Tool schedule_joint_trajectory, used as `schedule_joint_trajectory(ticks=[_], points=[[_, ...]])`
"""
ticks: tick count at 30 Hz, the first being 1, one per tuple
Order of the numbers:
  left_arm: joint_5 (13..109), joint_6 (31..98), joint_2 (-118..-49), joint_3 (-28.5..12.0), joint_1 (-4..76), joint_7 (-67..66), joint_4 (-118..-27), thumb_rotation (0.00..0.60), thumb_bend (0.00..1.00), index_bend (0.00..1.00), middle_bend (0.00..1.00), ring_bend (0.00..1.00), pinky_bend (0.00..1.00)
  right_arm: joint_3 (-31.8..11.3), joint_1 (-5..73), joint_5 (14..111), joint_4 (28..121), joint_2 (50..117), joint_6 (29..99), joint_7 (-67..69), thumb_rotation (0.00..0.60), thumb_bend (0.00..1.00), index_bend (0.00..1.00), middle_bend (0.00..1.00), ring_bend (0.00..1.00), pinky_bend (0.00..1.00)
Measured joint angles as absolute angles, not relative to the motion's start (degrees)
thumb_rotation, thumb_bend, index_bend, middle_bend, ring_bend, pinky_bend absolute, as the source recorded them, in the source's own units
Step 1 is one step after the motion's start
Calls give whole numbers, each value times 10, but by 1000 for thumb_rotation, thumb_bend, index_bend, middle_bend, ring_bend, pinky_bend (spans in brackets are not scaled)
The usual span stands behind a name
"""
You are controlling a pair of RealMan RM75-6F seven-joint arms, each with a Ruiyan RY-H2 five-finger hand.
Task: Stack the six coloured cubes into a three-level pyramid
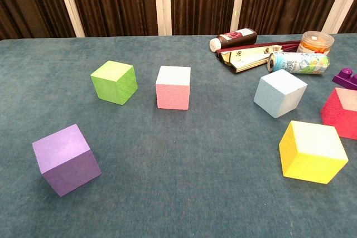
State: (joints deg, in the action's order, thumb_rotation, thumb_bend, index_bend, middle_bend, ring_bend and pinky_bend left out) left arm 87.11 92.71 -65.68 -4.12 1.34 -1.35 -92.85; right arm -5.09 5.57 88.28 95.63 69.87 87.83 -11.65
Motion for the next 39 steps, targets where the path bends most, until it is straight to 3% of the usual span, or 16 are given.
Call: schedule_joint_trajectory(ticks=[31, 39], points=[[873, 938, -667, -47, 12, -22, -928, 600, 380, 111, 0, 0, 0, -33, 73, 884, 974, 690, 826, -72, 600, 287, 37, 30, 0, 0], [861, 931, -665, -50, 13, -18, -929, 600, 380, 111, 0, 0, 0, -39, 106, 882, 982, 677, 772, -39, 600, 287, 36, 30, 0, 0]])
